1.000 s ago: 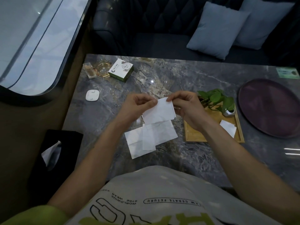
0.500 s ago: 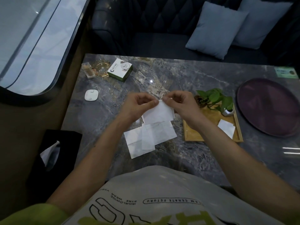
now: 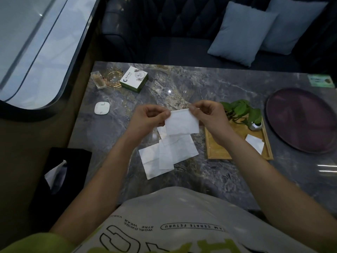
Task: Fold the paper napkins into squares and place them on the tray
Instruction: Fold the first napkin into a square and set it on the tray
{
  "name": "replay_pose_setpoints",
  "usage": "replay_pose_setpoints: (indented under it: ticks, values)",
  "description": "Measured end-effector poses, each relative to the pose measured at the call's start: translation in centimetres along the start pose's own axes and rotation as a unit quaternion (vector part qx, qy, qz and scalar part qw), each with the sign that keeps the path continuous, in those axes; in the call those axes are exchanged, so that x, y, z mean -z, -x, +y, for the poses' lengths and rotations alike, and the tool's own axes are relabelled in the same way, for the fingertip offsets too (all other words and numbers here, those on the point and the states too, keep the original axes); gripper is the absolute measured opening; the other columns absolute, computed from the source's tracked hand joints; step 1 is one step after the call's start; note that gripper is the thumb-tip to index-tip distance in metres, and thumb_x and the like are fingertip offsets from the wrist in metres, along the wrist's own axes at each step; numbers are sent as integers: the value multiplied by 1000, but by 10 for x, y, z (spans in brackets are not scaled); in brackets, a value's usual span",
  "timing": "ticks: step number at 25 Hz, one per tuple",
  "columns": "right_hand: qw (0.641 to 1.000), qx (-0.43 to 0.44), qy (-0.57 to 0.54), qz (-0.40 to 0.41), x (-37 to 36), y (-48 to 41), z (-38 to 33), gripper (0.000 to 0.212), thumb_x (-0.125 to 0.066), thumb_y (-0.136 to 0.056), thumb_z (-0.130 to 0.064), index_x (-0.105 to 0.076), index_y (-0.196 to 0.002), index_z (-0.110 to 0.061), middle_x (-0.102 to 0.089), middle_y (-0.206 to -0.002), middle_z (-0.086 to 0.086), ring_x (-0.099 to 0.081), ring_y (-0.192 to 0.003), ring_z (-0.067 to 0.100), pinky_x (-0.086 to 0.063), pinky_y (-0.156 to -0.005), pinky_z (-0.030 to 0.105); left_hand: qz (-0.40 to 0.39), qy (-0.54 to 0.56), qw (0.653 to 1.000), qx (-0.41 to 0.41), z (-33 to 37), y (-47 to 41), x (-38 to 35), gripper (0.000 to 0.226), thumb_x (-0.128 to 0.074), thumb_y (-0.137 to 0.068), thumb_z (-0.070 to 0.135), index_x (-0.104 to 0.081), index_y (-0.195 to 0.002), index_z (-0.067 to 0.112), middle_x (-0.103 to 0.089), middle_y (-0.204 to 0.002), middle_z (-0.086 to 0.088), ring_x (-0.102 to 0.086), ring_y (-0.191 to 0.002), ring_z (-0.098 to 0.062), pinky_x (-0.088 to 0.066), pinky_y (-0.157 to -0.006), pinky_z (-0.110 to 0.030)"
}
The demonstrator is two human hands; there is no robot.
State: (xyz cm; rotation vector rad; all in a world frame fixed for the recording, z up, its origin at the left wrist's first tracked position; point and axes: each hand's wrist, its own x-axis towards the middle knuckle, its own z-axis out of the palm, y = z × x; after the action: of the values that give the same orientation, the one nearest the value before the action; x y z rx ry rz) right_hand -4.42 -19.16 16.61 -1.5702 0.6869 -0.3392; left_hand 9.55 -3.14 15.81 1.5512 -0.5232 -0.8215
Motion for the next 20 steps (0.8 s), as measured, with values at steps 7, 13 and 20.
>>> replay_pose_setpoints:
  ticks: [7, 13, 20]
  values:
    - [999, -12, -41, 16, 2, 2, 2, 8, -66, -92, -18, -69, -86, -14, -69, -73, -7, -63, -70, 10, -50, -61, 31, -26, 48, 998, 32, 0, 1, -8, 13, -69, -87, 8, -72, -99, 5, -73, -96, -18, -72, -84, -18, -57, -72, -26]
    - [996, -28, -76, 34, 9, 9, 2, 11, -63, -94, -17, -67, -84, -14, -67, -73, -4, -62, -70, 10, -51, -66, 37, -59, 39, 996, 56, -5, 3, -24, 9, -67, -88, 5, -70, -96, 5, -77, -86, 1, -74, -81, -16, -58, -68, -25]
    - [990, -92, -105, -21, 33, 20, 16, 30, -73, -83, -5, -62, -111, -11, -72, -105, 14, -72, -92, 25, -61, -76, 41, -44, 27, 997, 57, -6, -2, -39, 15, -68, -89, 8, -68, -103, 3, -76, -86, -5, -74, -80, -18, -59, -67, -29]
